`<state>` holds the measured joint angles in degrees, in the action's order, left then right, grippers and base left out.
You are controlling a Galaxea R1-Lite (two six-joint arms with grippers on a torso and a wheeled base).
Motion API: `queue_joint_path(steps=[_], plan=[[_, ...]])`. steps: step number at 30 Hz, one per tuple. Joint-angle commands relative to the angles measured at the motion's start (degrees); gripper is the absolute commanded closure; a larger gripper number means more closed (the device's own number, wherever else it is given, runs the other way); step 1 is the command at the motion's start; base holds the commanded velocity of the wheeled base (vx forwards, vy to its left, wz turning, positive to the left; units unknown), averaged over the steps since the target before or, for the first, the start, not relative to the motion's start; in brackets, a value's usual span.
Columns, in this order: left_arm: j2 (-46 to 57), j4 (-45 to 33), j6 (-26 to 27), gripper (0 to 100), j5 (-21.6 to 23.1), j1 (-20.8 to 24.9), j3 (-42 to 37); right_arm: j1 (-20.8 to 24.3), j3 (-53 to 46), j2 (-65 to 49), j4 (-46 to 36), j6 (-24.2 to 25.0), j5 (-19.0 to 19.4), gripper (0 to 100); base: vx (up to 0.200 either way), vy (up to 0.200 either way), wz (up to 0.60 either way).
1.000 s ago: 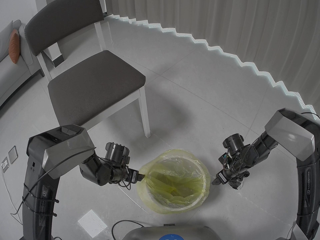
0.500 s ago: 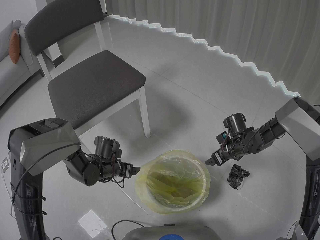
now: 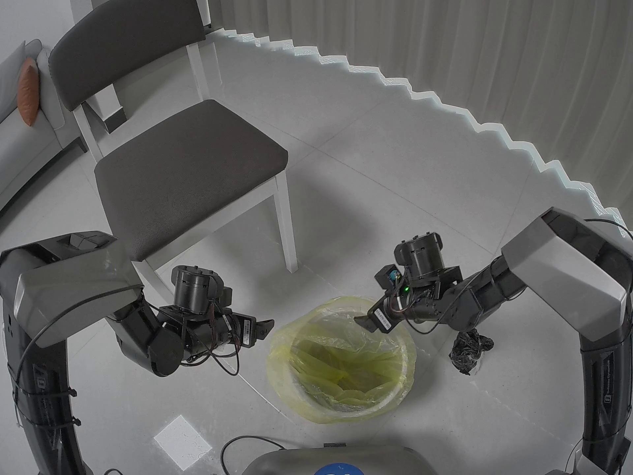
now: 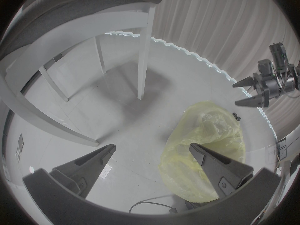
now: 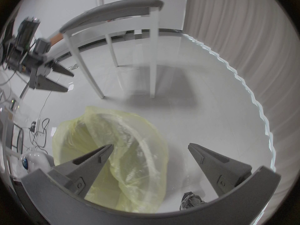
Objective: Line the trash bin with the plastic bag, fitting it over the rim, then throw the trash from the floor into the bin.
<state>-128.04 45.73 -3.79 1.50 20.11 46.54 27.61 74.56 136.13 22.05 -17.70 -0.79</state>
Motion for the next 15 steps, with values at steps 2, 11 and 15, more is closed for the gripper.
queue_joint_path(steps=[2, 11, 15], plan=[[1.12, 0.59, -0.08, 0, -0.01, 0.45, -1.10, 2.45, -2.93, 1.15, 0.89, -3.13, -0.44, 0, 0.000, 0.000, 0.00], [2.00, 1.38, 0.01, 0, -0.18, 0.45, -2.51, 1.48, -9.87, 2.30, 14.16, -15.26, -1.14, 0, 0.000, 0.000, 0.00], [2.09, 2.17, 0.10, 0, -0.36, 0.45, -2.95, 1.66, -10.31, 3.35, 14.95, -19.74, -1.23, 0, 0.000, 0.000, 0.00]])
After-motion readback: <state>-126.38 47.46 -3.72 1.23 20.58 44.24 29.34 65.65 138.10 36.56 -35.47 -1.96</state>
